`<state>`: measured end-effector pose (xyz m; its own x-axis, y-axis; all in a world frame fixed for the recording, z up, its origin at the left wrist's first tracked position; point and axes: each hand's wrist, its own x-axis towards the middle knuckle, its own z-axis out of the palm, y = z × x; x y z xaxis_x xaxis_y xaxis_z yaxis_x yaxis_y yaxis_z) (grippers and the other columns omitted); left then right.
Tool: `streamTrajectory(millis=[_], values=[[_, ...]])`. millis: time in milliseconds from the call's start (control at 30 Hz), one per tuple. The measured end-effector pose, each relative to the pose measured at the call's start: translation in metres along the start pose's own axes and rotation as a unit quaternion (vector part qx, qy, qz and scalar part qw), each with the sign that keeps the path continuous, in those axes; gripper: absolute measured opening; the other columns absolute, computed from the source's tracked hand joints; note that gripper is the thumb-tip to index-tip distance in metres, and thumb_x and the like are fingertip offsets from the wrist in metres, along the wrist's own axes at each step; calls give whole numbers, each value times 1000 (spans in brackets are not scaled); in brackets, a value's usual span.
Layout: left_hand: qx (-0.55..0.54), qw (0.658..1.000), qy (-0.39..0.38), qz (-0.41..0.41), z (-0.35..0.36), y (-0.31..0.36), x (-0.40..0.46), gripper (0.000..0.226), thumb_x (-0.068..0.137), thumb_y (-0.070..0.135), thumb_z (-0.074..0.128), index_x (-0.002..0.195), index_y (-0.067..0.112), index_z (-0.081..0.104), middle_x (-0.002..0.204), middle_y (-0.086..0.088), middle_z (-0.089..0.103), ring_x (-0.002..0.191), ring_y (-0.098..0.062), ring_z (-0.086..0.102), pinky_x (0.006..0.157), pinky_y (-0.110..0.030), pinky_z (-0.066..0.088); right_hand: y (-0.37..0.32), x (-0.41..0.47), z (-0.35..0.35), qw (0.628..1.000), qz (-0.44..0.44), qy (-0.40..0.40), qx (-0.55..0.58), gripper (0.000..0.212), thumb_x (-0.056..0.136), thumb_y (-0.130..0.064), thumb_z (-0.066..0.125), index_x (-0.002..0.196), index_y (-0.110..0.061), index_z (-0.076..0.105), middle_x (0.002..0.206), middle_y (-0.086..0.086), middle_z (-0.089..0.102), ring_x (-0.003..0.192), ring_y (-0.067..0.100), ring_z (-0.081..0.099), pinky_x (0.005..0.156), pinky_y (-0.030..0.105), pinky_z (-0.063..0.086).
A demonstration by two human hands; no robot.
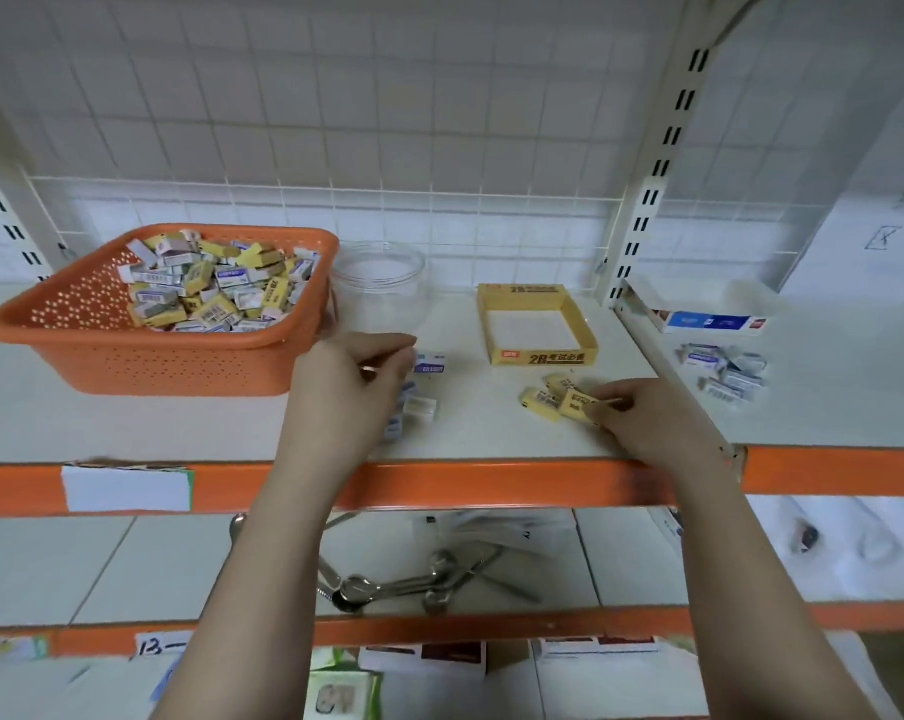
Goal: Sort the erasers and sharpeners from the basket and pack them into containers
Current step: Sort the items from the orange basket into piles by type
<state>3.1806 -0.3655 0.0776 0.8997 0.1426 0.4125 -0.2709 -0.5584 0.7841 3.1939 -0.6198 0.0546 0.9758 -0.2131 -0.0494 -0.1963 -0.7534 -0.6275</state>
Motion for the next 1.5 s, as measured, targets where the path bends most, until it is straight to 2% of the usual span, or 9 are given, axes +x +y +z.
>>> streamTrajectory(millis=[200,400,567,667,733,1000,1233,1400,1500], values=[[-33,999,-32,-13,20,8,12,16,84,18,67,99,17,74,85,9,69,64,7,60,65,-7,44,8,-1,0,1000,-1,13,-22,36,94,-29,54,130,-20,57,127,0,60,116,15,53,84,19,33],[-91,991,-100,6,77,37,26,14,85,19,67,97,20,74,75,20,63,66,18,57,60,1,40,48,-9,-27,980,-55,176,68,20,90,-19,60,107,-16,70,96,-4,70,79,5,62,69,2,39],[-118,974,-185,56,144,69,37,13,85,18,66,96,18,74,80,15,65,67,20,55,64,3,38,107,-13,-55,957,18,288,5,20,91,-14,55,101,-7,71,92,10,72,87,26,65,69,27,40],[-141,961,-225,79,184,87,42,15,84,15,67,98,15,73,89,5,69,72,9,59,66,0,42,136,-9,-54,944,12,330,-23,25,90,-20,51,72,-10,65,63,5,63,65,29,57,60,33,39],[-148,954,-245,90,208,96,45,15,84,12,67,98,11,73,92,1,71,75,3,60,68,0,43,148,-6,-50,935,-27,351,-30,33,88,-24,47,55,-19,46,51,-6,44,53,21,44,58,29,31],[-113,936,-327,69,270,108,52,15,83,9,64,95,9,73,87,-1,70,69,3,57,62,1,40,160,0,-40,927,-31,374,-24,38,91,-34,40,70,-15,65,78,-2,68,77,17,57,79,32,41],[-76,952,-293,55,286,104,54,16,82,12,67,96,9,73,95,-5,71,83,-9,61,78,-18,44,159,1,-40,923,-31,382,-12,38,90,-34,40,69,-13,65,78,-2,68,76,17,56,80,32,41],[-86,959,-262,66,267,108,61,16,85,9,61,95,9,73,90,-2,70,78,-8,59,66,-11,42,158,1,-39,921,-35,388,-7,39,89,-34,39,66,-13,63,77,-1,67,75,18,57,81,35,41],[-44,958,-271,81,240,110,74,19,87,12,56,92,11,74,85,2,67,76,-10,56,66,-19,42,155,1,-41,925,-34,378,-28,36,88,-33,39,60,-17,55,72,0,67,69,20,56,78,37,42]])
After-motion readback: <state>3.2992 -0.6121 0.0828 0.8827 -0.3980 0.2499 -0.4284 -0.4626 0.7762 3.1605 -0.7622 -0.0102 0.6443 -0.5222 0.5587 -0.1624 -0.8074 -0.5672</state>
